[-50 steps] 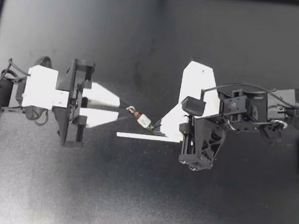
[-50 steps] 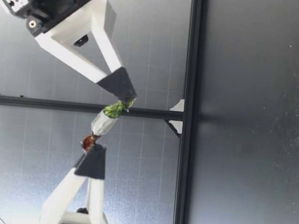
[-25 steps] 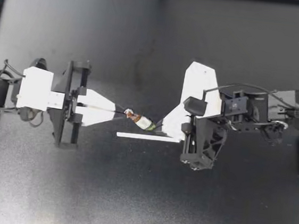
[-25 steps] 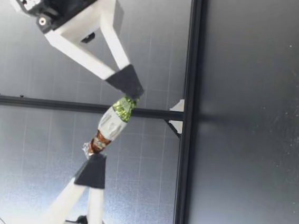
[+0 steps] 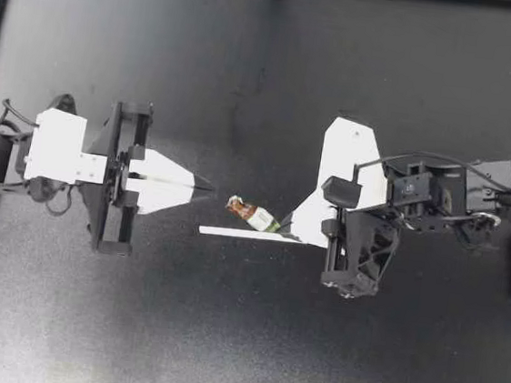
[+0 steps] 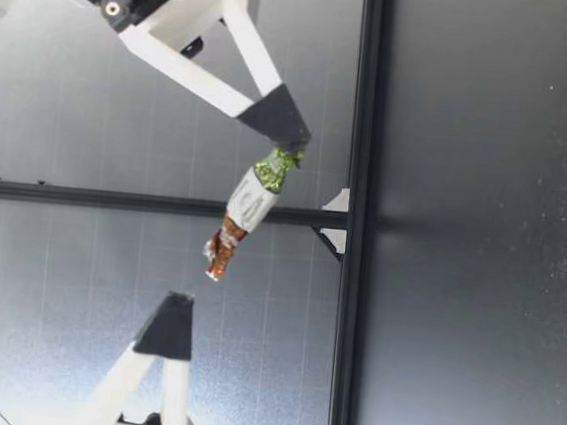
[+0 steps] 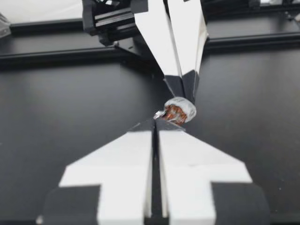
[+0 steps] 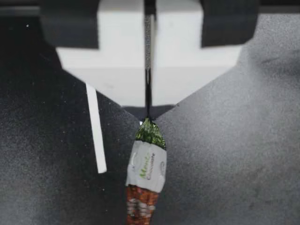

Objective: Pick up the candy and unwrap it.

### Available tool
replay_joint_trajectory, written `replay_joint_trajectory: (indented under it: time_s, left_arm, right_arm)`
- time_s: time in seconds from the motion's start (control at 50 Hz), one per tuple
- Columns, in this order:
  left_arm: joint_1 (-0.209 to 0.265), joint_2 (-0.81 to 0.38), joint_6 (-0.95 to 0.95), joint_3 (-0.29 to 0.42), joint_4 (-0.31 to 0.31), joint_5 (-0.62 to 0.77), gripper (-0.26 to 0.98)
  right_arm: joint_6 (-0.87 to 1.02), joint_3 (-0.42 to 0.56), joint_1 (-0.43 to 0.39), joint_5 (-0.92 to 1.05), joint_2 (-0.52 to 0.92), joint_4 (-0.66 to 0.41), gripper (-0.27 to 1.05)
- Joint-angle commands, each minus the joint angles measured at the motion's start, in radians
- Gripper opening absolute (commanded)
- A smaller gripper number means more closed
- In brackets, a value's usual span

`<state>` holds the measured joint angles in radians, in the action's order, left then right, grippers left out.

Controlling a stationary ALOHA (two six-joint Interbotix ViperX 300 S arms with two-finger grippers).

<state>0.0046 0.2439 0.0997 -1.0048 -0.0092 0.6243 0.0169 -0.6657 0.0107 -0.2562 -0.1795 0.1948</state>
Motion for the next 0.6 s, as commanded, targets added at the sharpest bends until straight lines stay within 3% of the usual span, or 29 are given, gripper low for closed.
replay_joint_trajectory:
  time_s: [0.0, 0.22, 0.36, 0.46, 0.58]
  left_arm:
    - [-0.002, 0.017, -0.002, 0.006, 0.002, 0.009, -0.17]
    - [-0.008, 0.012, -0.041, 0.008, 0.005, -0.006, -0.16]
    - [-0.020, 0.006, -0.052, 0.012, 0.006, -0.008, -0.08]
    - [-0.026, 0.000, -0.060, 0.014, 0.006, -0.012, 0.04]
    - [-0.029, 0.000, -0.098, 0.020, 0.002, -0.023, 0.33]
  right_arm:
    - [-0.005, 0.011, 0.000, 0.003, -0.026, -0.006, -0.16]
    - [-0.014, 0.031, 0.000, -0.043, -0.020, -0.058, -0.16]
    - [-0.015, 0.046, 0.000, -0.055, -0.005, -0.091, -0.16]
    - [-0.014, 0.060, 0.000, -0.054, 0.005, -0.114, -0.16]
    - [-0.014, 0.075, 0.000, -0.058, 0.017, -0.138, -0.16]
